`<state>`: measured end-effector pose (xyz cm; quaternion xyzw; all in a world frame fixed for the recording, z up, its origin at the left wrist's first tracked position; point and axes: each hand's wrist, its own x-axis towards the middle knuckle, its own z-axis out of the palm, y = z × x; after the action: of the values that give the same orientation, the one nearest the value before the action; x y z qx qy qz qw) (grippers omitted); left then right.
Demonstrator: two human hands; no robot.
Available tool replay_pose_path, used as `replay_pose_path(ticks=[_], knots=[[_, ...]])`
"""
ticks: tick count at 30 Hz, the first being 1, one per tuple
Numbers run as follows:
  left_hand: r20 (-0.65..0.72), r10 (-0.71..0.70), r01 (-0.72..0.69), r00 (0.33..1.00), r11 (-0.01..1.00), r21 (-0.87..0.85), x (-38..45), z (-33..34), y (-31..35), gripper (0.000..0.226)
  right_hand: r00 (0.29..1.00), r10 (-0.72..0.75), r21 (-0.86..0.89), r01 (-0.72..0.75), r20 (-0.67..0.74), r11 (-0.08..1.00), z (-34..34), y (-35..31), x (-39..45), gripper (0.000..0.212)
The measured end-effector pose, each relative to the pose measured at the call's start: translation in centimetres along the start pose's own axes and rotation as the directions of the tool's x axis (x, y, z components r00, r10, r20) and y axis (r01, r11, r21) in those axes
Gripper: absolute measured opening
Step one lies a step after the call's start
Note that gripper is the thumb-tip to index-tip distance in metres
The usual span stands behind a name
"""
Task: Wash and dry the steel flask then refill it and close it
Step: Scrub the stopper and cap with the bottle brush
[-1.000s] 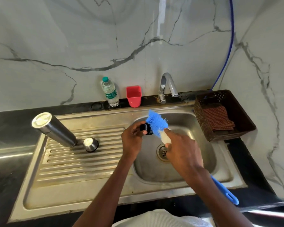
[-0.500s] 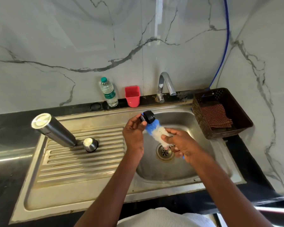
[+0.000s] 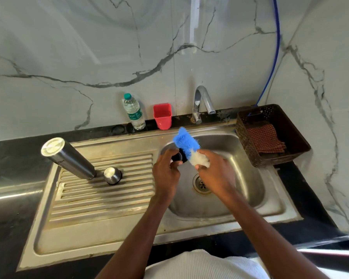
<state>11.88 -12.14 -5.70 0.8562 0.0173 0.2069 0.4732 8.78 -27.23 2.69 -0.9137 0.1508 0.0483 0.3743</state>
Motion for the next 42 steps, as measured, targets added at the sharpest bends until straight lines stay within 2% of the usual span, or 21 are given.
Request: replay_pose_path(ticks=[2,3,5,6,9,13,15,17,19,21,23,24,26,30,33,35,37,39,41,42], knots=[[-0.027,-0.244,0.238,0.969,0.963,-0.128,0.2,0.1,-0.4,0.03,0.999,-0.045,-0.071,0.045,0.004,0.996,-0.3,-0.3,-0.5,0.053],[-0.037,-0.357,0.341,0.933,0.914,-0.22,0.7,-0.1,-0.7,0.027,0.997,-0.076,-0.119,0.077,0.014,0.99,-0.4,-0.3,-1.2,0.055],[0.049,-0.528,0.496,0.848,0.757,-0.426,1.5,-0.2,-0.8,0.024,0.989,-0.136,-0.204,0.143,0.05,0.968,0.0,-0.2,-3.0,0.06],[0.103,-0.559,0.531,0.823,0.691,-0.491,1.6,-0.2,-0.4,0.025,0.987,-0.153,-0.219,0.161,0.053,0.962,0.4,0.0,-3.3,0.062],[0.228,-0.556,0.57,0.799,0.583,-0.579,0.9,0.3,0.4,0.023,0.991,-0.136,-0.209,0.132,-0.003,0.969,-0.2,0.0,-1.4,0.061],[0.396,-0.658,0.666,0.641,0.219,-0.713,2.0,0.0,-0.2,0.015,0.986,-0.169,-0.16,0.166,-0.004,0.973,-1.3,0.1,-2.0,0.06],[0.469,-0.636,0.693,0.613,0.147,-0.706,2.0,0.2,0.0,0.023,0.98,-0.198,-0.157,0.193,-0.016,0.968,-0.9,0.1,-2.4,0.061],[0.481,-0.628,0.715,0.612,0.18,-0.675,1.7,0.5,0.4,0.02,0.986,-0.166,-0.177,0.158,-0.032,0.972,-0.9,0.5,-1.3,0.059],[0.417,-0.653,0.714,0.632,0.283,-0.641,1.7,0.3,0.6,0.01,0.986,-0.164,-0.233,0.155,-0.019,0.96,-1.1,0.7,-1.2,0.06],[0.299,-0.654,0.682,0.694,0.465,-0.565,2.4,0.0,0.3,0.011,0.976,-0.216,-0.334,0.21,0.019,0.919,-1.0,1.0,-2.4,0.065],[0.224,-0.576,0.609,0.786,0.663,-0.436,2.7,0.1,-0.1,0.017,0.97,-0.237,-0.396,0.238,0.052,0.887,-0.6,1.0,-3.4,0.068],[0.23,-0.51,0.559,0.829,0.738,-0.379,2.6,0.1,-0.2,0.021,0.969,-0.24,-0.415,0.24,0.054,0.877,-0.5,0.9,-3.1,0.068],[0.279,-0.408,0.485,0.869,0.815,-0.318,2.4,0.1,-0.1,0.028,0.968,-0.245,-0.435,0.243,0.053,0.867,-0.8,0.4,-1.4,0.066],[0.28,-0.401,0.477,0.872,0.822,-0.31,2.7,-0.5,-0.7,0.034,0.966,-0.25,-0.5,0.249,0.066,0.829,-2.1,-0.5,0.1,0.058],[0.223,-0.366,0.411,0.903,0.888,-0.206,3.1,-0.6,-1.8,0.032,0.948,-0.299,-0.57,0.306,0.109,0.763,-2.4,-0.7,-1.5,0.059],[0.284,-0.299,0.36,0.911,0.913,-0.195,2.9,-0.6,-1.4,0.032,0.943,-0.311,-0.598,0.319,0.121,0.735,-2.2,-1.0,-1.6,0.056],[0.331,-0.262,0.36,0.907,0.888,-0.285,2.7,-0.5,-0.9,0.036,0.958,-0.267,-0.565,0.278,0.104,0.777,-2.4,-0.9,0.0,0.054],[0.352,-0.276,0.416,0.894,0.803,-0.427,2.7,-0.8,-0.6,0.035,0.981,-0.167,-0.422,0.193,0.097,0.886,-2.5,-0.1,2.3,0.054],[0.371,-0.322,0.489,0.871,0.645,-0.587,2.9,-1.3,-0.7,0.032,0.98,-0.025,-0.121,0.05,0.198,0.991,-2.3,1.1,3.9,0.048],[0.362,-0.35,0.504,0.864,0.58,-0.641,3.1,-1.3,-0.9,0.031,0.962,0.036,0.077,-0.059,0.272,0.995,-2.1,1.5,4.1,0.046]])
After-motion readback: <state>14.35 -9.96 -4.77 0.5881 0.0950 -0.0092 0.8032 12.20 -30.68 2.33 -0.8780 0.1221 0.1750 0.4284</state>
